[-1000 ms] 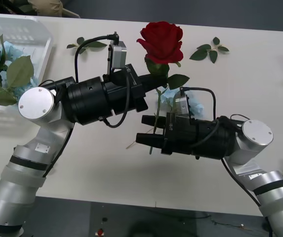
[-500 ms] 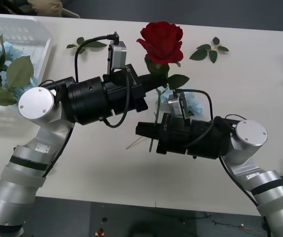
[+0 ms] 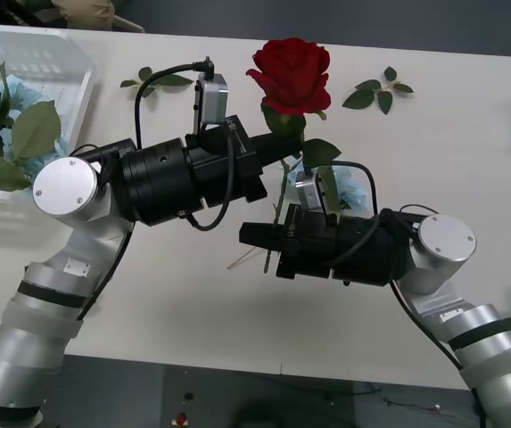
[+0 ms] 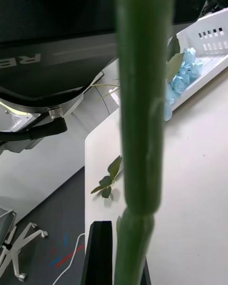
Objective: Put the red flowers into the right box and the blue flowers into the left box
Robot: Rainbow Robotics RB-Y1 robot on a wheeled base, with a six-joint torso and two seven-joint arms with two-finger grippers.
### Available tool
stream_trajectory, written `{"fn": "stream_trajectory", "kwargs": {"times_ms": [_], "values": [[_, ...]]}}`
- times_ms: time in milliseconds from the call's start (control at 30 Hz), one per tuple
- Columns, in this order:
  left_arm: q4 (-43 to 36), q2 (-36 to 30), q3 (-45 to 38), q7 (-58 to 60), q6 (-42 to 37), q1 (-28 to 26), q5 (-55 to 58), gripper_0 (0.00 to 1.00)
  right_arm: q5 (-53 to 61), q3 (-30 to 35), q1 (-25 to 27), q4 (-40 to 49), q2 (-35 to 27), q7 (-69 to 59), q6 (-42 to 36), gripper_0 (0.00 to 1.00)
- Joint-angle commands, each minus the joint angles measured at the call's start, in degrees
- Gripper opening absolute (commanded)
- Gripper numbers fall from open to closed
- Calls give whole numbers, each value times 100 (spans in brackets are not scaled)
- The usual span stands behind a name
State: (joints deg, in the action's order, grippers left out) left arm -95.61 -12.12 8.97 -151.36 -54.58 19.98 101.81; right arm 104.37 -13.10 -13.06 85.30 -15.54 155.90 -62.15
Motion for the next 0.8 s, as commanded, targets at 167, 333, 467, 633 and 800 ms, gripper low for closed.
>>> {"fn": "stream_trajectory", "kwargs": {"times_ms": [167, 333, 467, 633, 800], "values": [[-80, 113, 79, -364, 18, 32, 41, 100, -39, 36, -171, 101, 165, -90, 1, 0], [-80, 113, 79, -364, 18, 32, 41, 100, -39, 45, -162, 101, 130, -90, 1, 0], [-80, 113, 79, -364, 18, 32, 41, 100, -39, 53, -171, 101, 121, -90, 1, 0], [-80, 113, 79, -364, 18, 32, 41, 100, -39, 71, -171, 101, 103, -90, 1, 0], [43, 157, 96, -364, 9, -109, 94, 100, -39, 80, -162, 101, 16, -90, -8, 0]]}}
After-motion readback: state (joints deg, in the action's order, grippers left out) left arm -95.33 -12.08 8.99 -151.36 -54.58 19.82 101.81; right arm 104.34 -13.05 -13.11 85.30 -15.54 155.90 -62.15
